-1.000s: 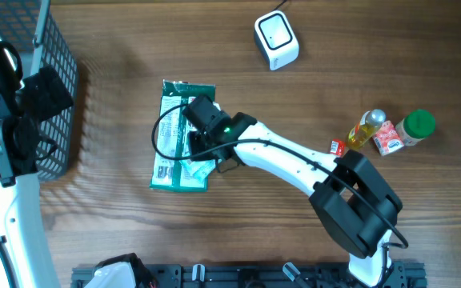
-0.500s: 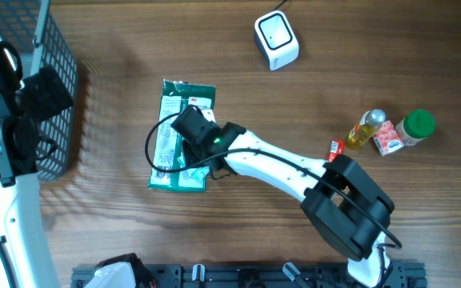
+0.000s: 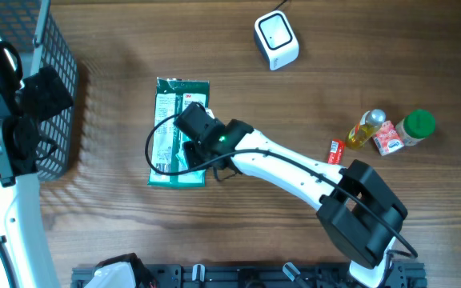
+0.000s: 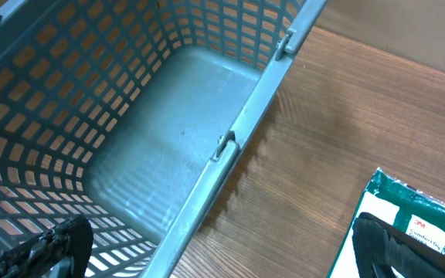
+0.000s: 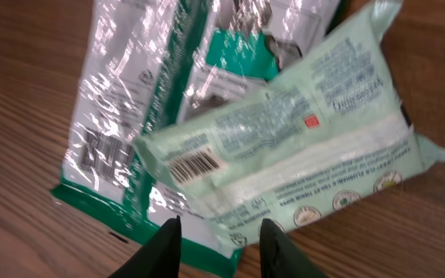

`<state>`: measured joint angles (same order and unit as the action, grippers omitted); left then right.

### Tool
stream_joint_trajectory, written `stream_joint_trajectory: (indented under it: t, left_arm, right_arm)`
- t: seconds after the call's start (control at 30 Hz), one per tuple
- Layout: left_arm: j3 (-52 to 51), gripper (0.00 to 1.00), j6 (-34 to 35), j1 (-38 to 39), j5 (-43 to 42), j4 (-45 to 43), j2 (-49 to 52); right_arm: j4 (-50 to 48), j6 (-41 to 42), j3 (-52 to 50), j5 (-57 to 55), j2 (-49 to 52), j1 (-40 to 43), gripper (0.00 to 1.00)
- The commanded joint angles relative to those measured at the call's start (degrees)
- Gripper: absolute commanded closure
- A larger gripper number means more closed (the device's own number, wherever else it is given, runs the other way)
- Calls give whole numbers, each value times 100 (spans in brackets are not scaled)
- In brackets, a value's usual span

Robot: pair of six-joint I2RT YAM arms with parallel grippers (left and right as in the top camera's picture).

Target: Scan the item barcode

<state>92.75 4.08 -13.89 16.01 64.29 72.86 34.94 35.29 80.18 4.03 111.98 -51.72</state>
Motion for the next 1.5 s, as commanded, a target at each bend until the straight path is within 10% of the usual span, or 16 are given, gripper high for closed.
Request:
stream_joint_trajectory:
  t: [0.0, 0.9, 1.23, 1.37, 1.47]
  left_arm:
    - [15, 0, -68, -22, -11, -15, -9]
    - [15, 0, -68, -22, -11, -15, -9]
    - [15, 0, -540, -22, 184, -717, 2]
    - [15, 0, -533, -22, 166, -1069, 2]
    - [15, 0, 92, 13, -962, -1469, 11]
  right_arm:
    - [-367, 131, -431, 98, 90, -24, 67]
    - [490, -3097, 380, 1495, 48, 2022, 55]
    - [369, -2975, 380, 1495, 225, 2286, 42]
    - [363, -2887, 380, 1493, 225, 2365, 15]
    - [393, -2892, 380, 1495, 225, 2365, 15]
